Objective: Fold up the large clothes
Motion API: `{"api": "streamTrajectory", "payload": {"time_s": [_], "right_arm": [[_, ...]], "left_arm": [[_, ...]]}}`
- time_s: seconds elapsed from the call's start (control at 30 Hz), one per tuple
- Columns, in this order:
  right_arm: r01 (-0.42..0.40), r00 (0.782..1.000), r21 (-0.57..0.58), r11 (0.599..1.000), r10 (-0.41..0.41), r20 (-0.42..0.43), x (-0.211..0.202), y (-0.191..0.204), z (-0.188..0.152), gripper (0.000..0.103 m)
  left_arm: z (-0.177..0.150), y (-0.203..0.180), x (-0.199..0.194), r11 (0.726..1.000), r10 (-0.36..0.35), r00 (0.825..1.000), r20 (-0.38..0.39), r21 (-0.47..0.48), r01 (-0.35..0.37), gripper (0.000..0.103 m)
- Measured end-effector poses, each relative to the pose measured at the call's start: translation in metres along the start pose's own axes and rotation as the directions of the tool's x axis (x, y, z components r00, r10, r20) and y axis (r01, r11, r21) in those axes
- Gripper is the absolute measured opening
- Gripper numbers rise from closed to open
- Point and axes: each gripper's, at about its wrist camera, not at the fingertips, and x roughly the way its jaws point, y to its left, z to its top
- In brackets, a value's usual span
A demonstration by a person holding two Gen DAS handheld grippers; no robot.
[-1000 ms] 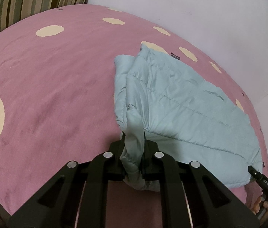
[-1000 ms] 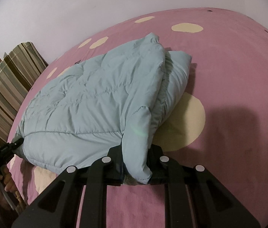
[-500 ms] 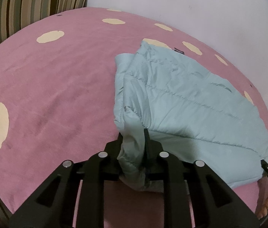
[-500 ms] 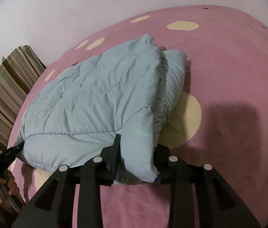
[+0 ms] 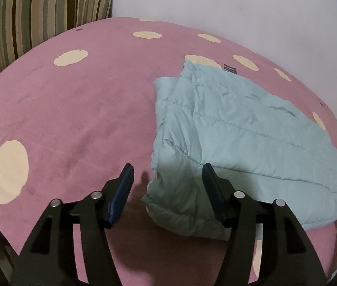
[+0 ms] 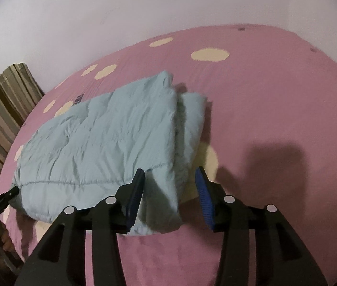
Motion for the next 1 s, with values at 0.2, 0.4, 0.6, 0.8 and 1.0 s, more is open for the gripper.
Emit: {"api": "streamTrajectory", "payload": {"time_s": [0.2, 0.4, 0.6, 0.8, 1.0], "right_arm": [[0.033, 0.997, -0.054, 0.998, -0.03, 0.068, -0.017, 0.019, 0.009, 0.045], [0.009, 0.996, -0.103, 0.995, 0.0, 0.085, -0.016, 0.05, 0.011, 0.044], [-0.065, 0.998, -0.186, 0.98, 0.068, 0.011, 0.009, 0.101, 0.006, 0.042], [-0.104, 0.994, -0.288, 0.952, 0.105, -0.011, 0.034, 0.165, 0.011, 0.035], [-0.095, 0.995, -0.318, 0.943, 0.092, -0.024, 0.061, 0.206, 0.02, 0.035]], "left_arm": [[0.003, 0.002, -0.002, 1.0, 0.005, 1.0, -0.003, 0.006, -0.005, 0.064], [0.003, 0.01, -0.001, 1.0, 0.002, 1.0, -0.008, -0.004, -0.002, 0.067], [0.001, 0.016, 0.004, 1.0, -0.006, 1.0, -0.023, -0.017, 0.006, 0.067], [0.001, 0.018, 0.005, 1.0, -0.019, 0.999, -0.027, -0.025, 0.018, 0.067], [0.008, 0.023, -0.002, 0.999, -0.019, 1.0, -0.008, -0.035, 0.019, 0.068]]}}
